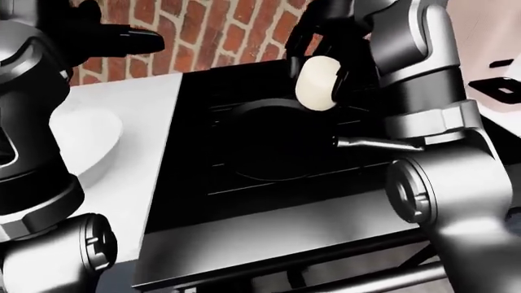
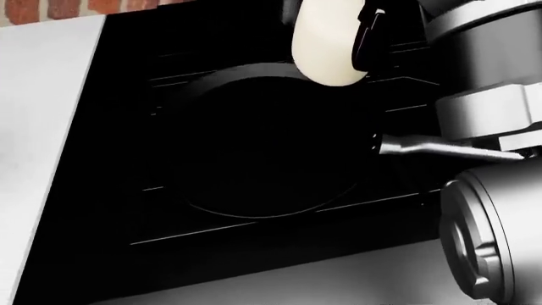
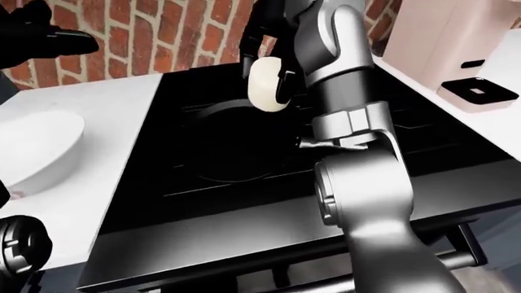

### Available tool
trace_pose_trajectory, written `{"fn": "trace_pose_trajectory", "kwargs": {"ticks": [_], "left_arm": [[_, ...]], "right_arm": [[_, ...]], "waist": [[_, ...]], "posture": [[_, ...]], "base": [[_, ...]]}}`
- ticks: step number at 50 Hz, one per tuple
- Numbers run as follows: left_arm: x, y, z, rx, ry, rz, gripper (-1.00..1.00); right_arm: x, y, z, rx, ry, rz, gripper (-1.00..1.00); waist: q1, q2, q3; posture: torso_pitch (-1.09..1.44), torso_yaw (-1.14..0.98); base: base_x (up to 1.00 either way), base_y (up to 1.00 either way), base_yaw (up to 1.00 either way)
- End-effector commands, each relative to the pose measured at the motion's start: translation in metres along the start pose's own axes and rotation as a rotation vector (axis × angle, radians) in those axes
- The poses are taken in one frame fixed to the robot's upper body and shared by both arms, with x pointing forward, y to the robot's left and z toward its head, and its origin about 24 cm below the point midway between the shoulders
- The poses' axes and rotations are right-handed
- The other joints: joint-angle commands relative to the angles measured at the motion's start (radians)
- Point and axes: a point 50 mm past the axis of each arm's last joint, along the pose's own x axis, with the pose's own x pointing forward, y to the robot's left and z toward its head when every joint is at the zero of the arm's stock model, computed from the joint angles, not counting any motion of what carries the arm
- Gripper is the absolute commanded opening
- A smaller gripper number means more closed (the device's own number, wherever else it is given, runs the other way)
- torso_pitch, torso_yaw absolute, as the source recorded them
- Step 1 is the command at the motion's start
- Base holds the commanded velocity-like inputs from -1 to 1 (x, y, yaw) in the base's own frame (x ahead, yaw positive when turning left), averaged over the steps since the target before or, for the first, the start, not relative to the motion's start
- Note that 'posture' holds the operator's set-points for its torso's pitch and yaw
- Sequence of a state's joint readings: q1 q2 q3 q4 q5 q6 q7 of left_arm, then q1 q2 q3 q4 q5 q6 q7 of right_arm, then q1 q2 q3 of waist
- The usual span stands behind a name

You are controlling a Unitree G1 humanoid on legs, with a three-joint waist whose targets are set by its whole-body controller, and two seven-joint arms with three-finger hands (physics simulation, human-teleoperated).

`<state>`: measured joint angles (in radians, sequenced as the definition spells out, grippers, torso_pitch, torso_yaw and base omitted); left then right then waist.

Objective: Pick the cheese from the pan and place it in the bowl.

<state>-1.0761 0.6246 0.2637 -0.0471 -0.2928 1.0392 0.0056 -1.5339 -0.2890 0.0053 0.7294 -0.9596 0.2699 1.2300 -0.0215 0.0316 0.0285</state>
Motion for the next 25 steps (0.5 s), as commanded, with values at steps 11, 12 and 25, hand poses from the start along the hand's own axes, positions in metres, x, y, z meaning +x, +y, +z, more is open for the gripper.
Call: {"fn": "trace_pose_trajectory", "kwargs": {"ticks": [11, 12, 25], "left_arm": [[-0.0061, 0.0071, 0.0197, 0.001, -0.083, 0.035, 1.00], [-0.0063, 0.0070, 0.0197, 0.002, -0.083, 0.035, 1.00], [-0.0062, 0.0067, 0.0237, 0.002, -0.089, 0.032, 1.00]], "right_arm": [[-0.0141, -0.0116, 0.0151, -0.046, -0.038, -0.065, -1.00], [-0.0138, -0.0116, 0.0153, -0.046, -0.038, -0.064, -1.00], [-0.0158, -0.0128, 0.0175, -0.053, -0.039, -0.064, -1.00]], "waist": [[-0.009, 0.048, -0.011], [-0.009, 0.040, -0.009], [0.001, -0.042, -0.014]], "posture": [[0.00, 0.00], [0.00, 0.00], [0.00, 0.00]], "base": [[0.00, 0.35, 0.00], [0.00, 0.34, 0.00], [0.00, 0.35, 0.00]]}}
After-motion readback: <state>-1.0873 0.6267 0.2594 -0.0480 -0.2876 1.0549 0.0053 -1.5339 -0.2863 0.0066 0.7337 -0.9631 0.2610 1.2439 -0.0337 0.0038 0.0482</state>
